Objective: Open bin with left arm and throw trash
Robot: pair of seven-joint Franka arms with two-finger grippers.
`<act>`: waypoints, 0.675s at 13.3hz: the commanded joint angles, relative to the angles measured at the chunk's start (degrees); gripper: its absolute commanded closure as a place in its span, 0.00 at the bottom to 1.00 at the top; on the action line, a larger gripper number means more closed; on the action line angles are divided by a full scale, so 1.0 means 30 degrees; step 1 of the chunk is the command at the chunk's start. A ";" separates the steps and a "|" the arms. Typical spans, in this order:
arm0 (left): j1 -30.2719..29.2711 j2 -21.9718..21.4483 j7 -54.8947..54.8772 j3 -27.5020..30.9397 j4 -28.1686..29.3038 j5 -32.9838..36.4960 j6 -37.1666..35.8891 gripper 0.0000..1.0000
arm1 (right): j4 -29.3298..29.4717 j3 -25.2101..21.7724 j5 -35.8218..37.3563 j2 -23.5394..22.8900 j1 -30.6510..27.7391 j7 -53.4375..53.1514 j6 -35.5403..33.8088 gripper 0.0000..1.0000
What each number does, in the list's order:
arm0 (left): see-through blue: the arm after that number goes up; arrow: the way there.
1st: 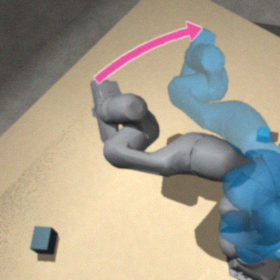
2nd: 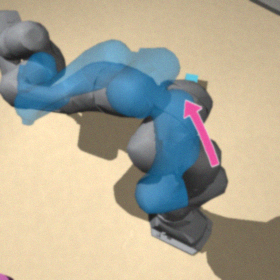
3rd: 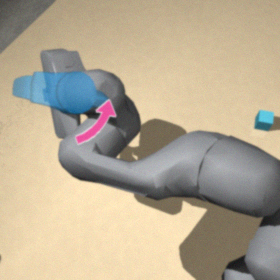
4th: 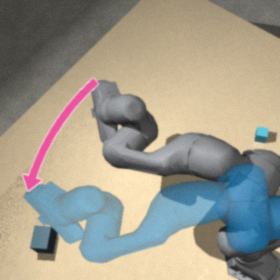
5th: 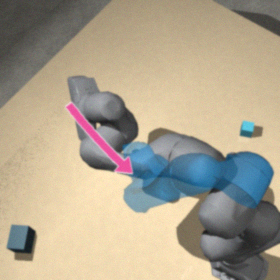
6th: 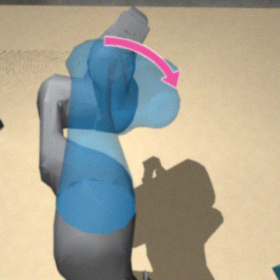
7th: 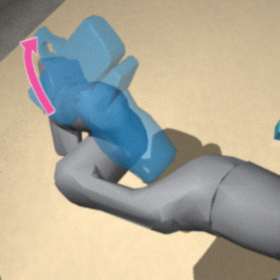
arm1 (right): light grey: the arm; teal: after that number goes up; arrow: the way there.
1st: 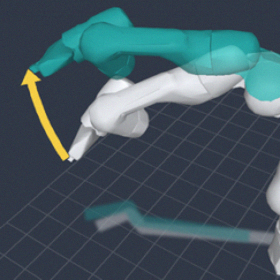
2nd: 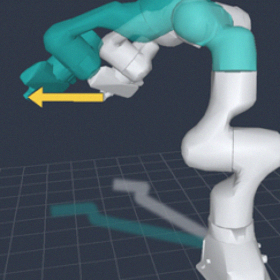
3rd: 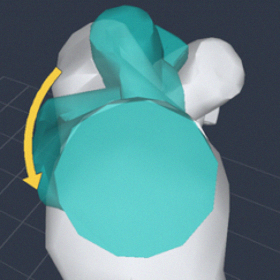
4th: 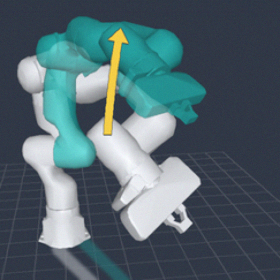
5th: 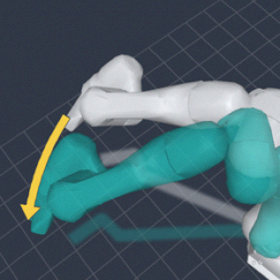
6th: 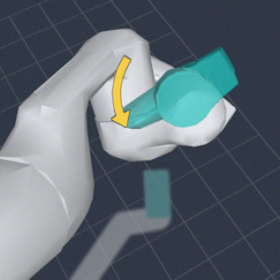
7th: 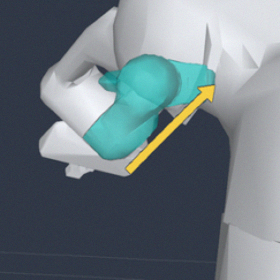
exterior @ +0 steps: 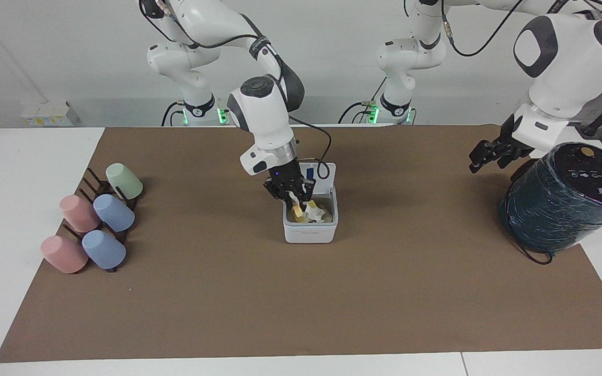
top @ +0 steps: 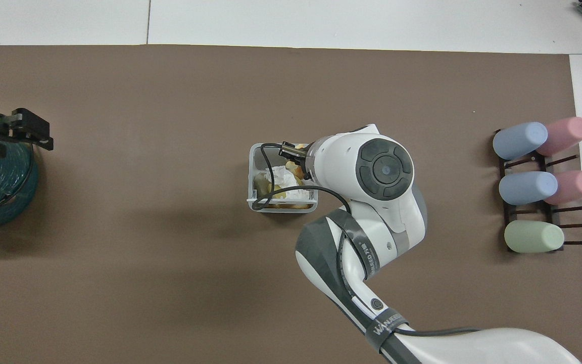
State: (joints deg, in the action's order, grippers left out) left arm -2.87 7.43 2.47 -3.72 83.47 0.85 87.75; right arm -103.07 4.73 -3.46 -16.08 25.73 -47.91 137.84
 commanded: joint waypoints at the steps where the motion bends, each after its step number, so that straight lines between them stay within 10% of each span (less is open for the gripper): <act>1: 0.0049 -0.0806 -0.2803 -0.0343 0.0156 0.1559 -0.0337 0.00 | 0.0285 0.0065 0.0097 0.0203 -0.0285 -0.0143 -0.0888 0.00; 9: 0.0284 -0.1041 -0.1645 -0.0549 0.1035 0.0333 0.2330 0.00 | -0.0067 -0.0140 0.0624 0.3303 -0.3386 0.2986 -0.3838 0.00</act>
State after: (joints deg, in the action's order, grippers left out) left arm -2.48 5.34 -4.54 -5.70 84.76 3.03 92.88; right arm -102.04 3.78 -2.23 -10.95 19.19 -42.95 131.06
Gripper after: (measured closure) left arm 0.000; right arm 0.000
